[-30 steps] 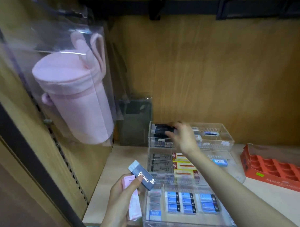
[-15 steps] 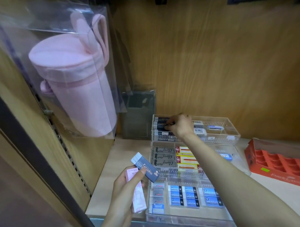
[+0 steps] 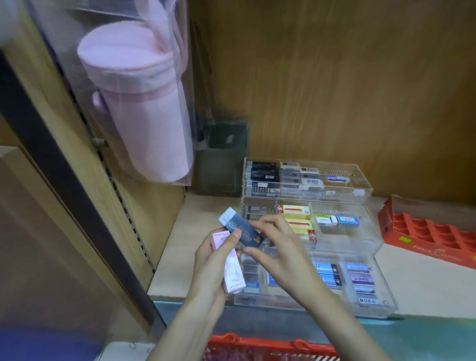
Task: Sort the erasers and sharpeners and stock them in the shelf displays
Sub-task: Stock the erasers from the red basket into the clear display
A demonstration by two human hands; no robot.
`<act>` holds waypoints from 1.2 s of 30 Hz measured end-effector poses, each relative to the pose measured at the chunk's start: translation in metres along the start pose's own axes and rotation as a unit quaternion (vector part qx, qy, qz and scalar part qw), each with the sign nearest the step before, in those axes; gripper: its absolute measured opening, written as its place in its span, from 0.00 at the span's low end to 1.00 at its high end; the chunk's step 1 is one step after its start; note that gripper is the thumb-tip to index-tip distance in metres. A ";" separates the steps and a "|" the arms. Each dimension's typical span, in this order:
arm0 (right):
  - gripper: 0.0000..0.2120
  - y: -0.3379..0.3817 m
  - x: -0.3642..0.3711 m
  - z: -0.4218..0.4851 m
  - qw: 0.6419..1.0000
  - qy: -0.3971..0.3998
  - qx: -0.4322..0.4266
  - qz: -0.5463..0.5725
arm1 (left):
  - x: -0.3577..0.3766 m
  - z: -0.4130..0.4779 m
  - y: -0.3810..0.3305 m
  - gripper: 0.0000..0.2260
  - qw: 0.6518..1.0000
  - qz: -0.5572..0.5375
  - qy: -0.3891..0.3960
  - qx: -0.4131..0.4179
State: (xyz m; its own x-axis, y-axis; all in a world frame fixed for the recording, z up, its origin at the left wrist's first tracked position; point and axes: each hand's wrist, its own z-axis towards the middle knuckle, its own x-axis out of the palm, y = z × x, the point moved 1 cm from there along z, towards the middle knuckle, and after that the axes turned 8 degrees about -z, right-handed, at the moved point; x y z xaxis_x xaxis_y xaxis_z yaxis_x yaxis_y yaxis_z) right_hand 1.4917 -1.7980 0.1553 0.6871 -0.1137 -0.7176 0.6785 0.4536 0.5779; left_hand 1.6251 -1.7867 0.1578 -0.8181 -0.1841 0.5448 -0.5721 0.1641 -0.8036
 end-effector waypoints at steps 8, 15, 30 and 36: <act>0.17 0.002 0.002 0.003 0.998 -0.062 -0.008 -0.025 | -0.002 0.001 -0.008 0.03 1.000 0.018 -0.005 -0.001; 0.09 -0.002 -0.021 0.009 0.993 0.013 0.052 0.106 | 0.003 0.011 -0.016 0.06 0.998 0.061 0.016 -0.001; 0.16 -0.018 -0.021 0.011 0.991 -0.093 -0.018 -0.097 | 0.011 0.015 -0.008 0.08 0.997 0.073 0.025 -0.007; 0.19 -0.050 -0.044 0.088 0.988 -0.035 0.093 -0.119 | -0.005 0.029 -0.010 0.12 0.993 0.092 -0.069 0.011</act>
State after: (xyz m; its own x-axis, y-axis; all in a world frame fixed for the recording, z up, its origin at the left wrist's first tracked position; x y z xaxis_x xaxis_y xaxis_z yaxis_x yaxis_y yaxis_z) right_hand 1.4504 -1.8937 0.1929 0.5134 -0.2610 -0.8175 0.8550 0.2365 0.4615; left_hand 1.6365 -1.8158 0.1560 -0.8921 -0.2839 0.3515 -0.4109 0.1863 -0.8924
